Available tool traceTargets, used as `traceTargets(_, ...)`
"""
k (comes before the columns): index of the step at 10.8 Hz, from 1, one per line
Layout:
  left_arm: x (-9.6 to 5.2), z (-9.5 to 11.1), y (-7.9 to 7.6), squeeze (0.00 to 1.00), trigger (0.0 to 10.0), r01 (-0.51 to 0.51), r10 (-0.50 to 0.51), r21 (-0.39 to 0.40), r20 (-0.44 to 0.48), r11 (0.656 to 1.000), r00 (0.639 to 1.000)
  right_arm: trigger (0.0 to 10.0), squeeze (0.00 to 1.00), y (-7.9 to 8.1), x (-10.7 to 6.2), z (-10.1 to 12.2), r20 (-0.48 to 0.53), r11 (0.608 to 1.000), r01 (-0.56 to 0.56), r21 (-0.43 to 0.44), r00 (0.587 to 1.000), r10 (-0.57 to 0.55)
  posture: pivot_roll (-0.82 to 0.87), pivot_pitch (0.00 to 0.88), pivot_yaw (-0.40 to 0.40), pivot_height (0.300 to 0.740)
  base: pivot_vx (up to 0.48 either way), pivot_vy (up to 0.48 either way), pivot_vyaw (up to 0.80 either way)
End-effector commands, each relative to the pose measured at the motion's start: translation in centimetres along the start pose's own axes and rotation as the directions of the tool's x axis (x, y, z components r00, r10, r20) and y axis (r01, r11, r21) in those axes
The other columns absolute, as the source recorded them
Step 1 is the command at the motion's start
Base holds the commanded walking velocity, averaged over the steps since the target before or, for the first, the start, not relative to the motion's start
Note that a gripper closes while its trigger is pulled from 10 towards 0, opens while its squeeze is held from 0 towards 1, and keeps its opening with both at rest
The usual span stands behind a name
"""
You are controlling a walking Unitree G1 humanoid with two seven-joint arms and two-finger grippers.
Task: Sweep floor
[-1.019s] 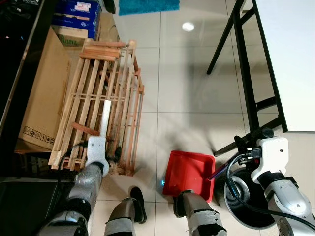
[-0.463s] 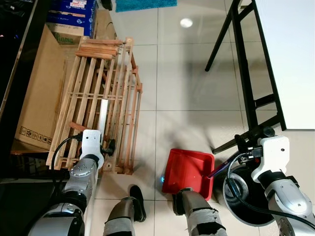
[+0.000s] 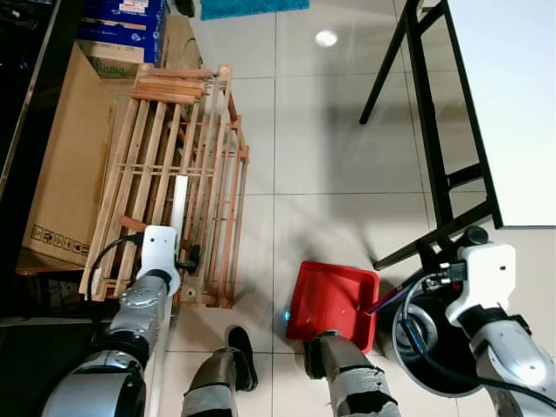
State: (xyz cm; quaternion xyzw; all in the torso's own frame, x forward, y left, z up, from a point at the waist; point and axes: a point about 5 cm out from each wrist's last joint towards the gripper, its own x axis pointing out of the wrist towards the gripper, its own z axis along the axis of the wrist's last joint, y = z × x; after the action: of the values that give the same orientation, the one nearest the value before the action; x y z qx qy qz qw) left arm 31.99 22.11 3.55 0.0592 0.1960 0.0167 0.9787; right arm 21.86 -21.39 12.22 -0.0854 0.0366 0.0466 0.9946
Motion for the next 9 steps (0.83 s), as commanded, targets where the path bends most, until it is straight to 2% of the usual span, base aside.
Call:
traceTargets(1, -0.4, -1.2, 0.8, 0.0, 10.0, -0.028, 0.029, 0.02, -0.047, 0.999, 0.998, 10.0, 0.0, -0.2, -1.1, -1.9, -0.123, 1.0, 0.0, 0.008, 0.992, 0.001, -0.31, 0.439, 0.042, 0.74, 0.0, 0.0, 0.0)
traceTargets(5, -0.5, -1.4, 1.6, 0.0, 10.0, -0.056, 0.057, 0.03, -0.054, 0.998, 0.997, 10.0, 0.0, -0.2, -1.9, -1.6, -0.13, 1.0, -0.012, 0.023, 0.991, 0.014, -0.32, 0.475, 0.024, 0.74, 0.0, 0.0, 0.0)
traceTargets(9, -0.2, -1.1, 0.4, 0.0, 10.0, -0.015, 0.017, 0.027, -0.047, 1.0, 0.999, 10.0, 0.0, -0.2, -2.6, -0.9, -0.133, 0.999, -0.016, 0.031, 0.991, 0.02, -0.34, 0.506, 0.01, 0.74, 0.0, 0.0, 0.0)
